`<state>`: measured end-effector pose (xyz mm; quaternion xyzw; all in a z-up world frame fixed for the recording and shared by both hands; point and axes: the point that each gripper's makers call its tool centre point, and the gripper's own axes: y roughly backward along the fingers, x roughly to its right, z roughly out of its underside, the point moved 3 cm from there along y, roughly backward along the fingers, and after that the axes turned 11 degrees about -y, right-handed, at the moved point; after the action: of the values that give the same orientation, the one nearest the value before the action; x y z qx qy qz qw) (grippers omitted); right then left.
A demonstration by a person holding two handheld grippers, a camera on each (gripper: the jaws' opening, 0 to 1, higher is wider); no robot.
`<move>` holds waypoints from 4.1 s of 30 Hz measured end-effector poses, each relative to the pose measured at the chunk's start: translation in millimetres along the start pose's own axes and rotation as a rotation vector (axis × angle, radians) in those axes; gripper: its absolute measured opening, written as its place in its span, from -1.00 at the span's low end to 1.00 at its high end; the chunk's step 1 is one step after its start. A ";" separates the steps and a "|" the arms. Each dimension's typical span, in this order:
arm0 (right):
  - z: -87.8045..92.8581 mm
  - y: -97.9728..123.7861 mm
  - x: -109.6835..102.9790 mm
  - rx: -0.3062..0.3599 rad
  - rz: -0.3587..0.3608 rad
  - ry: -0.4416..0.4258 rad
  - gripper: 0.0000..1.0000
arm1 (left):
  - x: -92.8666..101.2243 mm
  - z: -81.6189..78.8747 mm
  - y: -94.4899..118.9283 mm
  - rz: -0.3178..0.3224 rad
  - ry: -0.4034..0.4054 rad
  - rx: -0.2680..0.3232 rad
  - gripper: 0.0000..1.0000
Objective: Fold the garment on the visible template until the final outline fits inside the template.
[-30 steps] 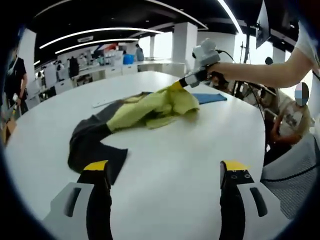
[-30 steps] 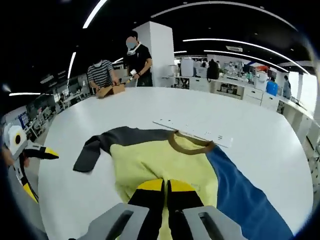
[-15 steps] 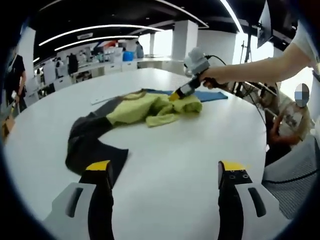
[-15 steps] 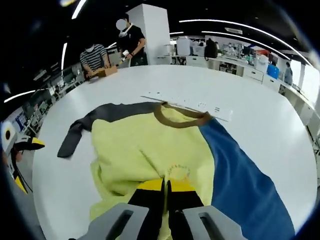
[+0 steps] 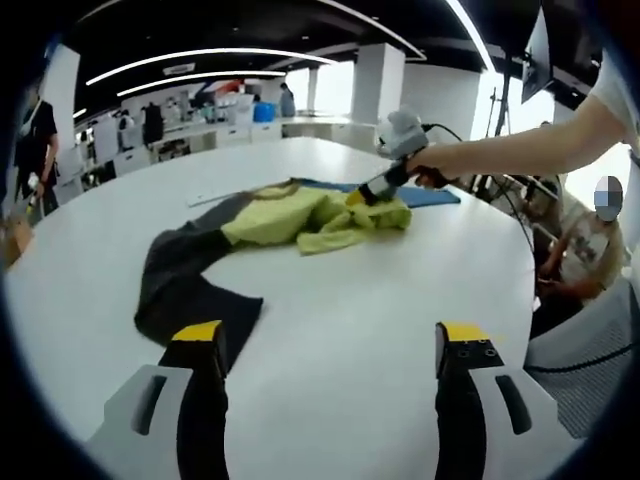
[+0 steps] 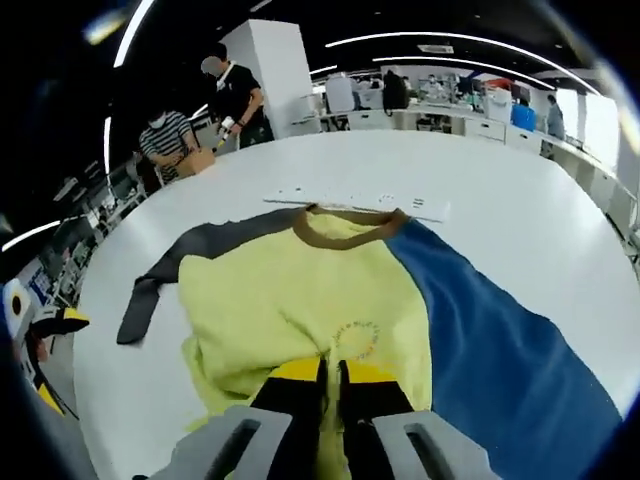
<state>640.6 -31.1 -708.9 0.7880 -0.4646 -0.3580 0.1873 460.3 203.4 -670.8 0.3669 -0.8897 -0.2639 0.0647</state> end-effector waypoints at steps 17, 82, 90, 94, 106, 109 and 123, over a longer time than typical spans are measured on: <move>-4.4 61.5 3.1 0.060 -0.047 0.039 -0.04 | -8.6 -28.6 -21.6 -0.010 0.025 0.061 0.64; 46.3 62.1 83.1 -0.052 0.169 0.227 -0.99 | -37.6 -28.8 -172.2 -0.064 0.068 -0.074 -0.96; 47.1 66.5 81.7 -0.051 0.166 0.193 -1.00 | -32.2 -26.4 -164.4 -0.009 0.038 -0.108 -1.00; 50.0 70.8 77.4 -0.056 0.155 0.197 -1.00 | -34.4 -22.2 -154.6 -0.013 0.032 -0.123 -1.00; 61.8 91.2 62.0 -0.053 0.128 0.166 -1.00 | -28.8 -26.3 -118.7 -0.016 0.039 -0.108 -1.00; 65.4 98.8 55.5 -0.045 0.118 0.149 -1.00 | -26.6 -27.0 -111.2 -0.015 0.096 -0.087 -1.00; 87.7 127.7 45.1 -0.026 0.141 0.096 -1.00 | -15.1 -9.8 -64.8 -0.012 0.130 -0.083 -1.00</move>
<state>513.6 -130.5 -705.3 0.7670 -0.5046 -0.3118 0.2445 514.3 171.3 -694.8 0.3856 -0.8697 -0.2765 0.1360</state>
